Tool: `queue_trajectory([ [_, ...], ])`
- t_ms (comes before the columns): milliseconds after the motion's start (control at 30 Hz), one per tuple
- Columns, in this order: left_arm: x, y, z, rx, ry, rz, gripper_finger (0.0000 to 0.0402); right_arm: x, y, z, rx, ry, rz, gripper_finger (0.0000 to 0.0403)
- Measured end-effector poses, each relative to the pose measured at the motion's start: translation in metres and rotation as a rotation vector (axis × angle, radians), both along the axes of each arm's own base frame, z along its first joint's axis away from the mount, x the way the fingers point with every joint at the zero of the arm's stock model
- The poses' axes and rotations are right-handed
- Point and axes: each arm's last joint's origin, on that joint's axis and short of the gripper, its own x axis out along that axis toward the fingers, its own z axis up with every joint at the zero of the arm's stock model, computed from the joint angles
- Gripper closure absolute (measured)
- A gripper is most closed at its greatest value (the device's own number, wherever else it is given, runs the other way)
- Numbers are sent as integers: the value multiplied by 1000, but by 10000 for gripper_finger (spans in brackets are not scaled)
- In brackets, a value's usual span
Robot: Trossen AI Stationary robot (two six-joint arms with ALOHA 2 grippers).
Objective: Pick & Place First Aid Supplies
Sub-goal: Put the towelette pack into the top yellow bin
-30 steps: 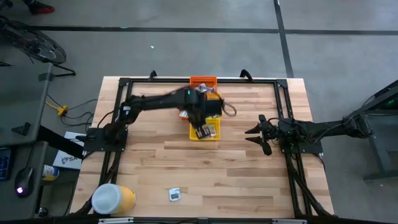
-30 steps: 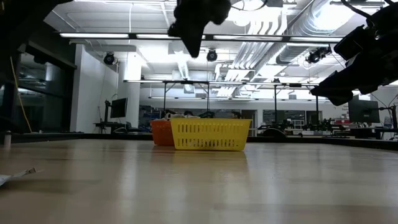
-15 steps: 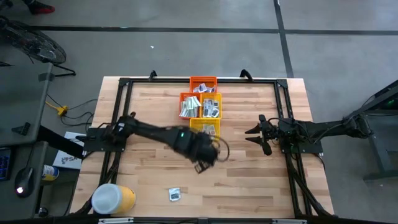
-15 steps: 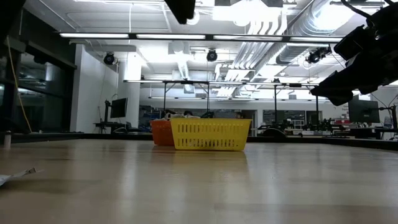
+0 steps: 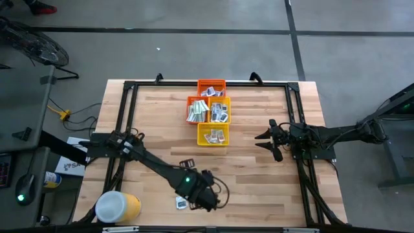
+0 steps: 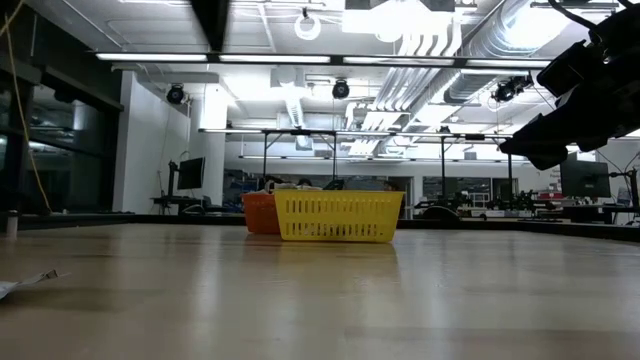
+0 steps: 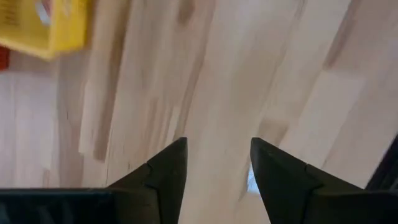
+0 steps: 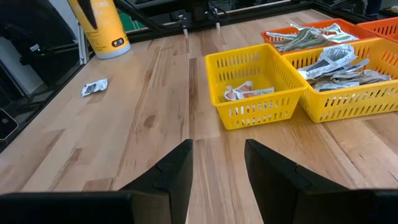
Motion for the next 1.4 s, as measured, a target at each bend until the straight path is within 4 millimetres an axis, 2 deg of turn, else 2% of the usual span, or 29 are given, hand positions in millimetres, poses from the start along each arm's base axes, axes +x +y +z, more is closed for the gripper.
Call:
queue_trajectory([
  [167,-10,-4,-35,-6,155,-29,227,0,0,0,0,0,0,263],
  [400,-16,-7,-70,-158,93,-55,227,0,0,0,0,0,0,263],
  [667,-34,-1,-105,-327,82,-142,227,0,0,0,0,0,0,263],
  [967,-43,0,-127,-374,35,-253,227,0,0,0,0,0,0,263],
  [1200,-47,1,-136,-356,-18,-160,227,0,0,0,0,0,0,263],
  [1400,-55,-10,-158,-249,-20,-145,227,0,0,0,0,0,0,263],
])
